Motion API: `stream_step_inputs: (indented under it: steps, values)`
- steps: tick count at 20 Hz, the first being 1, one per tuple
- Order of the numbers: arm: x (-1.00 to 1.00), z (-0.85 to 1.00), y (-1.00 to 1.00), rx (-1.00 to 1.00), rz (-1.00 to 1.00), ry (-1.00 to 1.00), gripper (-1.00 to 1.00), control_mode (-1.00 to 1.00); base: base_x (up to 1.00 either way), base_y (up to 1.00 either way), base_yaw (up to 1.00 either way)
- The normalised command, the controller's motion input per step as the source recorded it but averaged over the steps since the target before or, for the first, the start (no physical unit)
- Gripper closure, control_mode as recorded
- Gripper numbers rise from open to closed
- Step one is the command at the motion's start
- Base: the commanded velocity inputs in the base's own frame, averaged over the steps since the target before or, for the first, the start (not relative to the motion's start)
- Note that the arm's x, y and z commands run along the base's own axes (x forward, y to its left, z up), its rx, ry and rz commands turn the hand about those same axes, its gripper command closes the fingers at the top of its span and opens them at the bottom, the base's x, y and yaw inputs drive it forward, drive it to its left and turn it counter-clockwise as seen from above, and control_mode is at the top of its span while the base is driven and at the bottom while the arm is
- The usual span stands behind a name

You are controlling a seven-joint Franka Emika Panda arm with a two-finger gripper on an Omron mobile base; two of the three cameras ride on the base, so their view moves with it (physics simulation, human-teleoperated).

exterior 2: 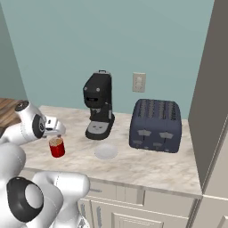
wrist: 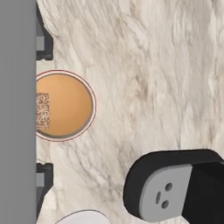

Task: Take a sugar cube from the saucer and place it inside the coffee. Then, grab milk from the fridge and place it next to the coffee on the counter to sweeten the coffee.

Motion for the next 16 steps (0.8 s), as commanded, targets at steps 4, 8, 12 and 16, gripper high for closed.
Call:
stream_step_inputs:
  steps: [4, 8, 12, 16]
  values:
    - [0.00, 0.29, 0.00, 0.00, 0.00, -0.14, -1.00, -1.00, 0.00, 0.00, 0.00]
    - [0.00, 0.27, 0.00, 0.00, 0.00, -0.16, -1.00, -1.00, 0.00, 0.00, 0.00]
    - [-0.01, 0.07, 0.00, 0.00, 0.00, -0.05, -1.00, -1.00, 0.00, 0.00, 0.00]
    - [-0.29, -0.01, -0.10, 0.00, 0.00, 0.04, -1.00, -1.00, 0.00, 0.00, 0.00]
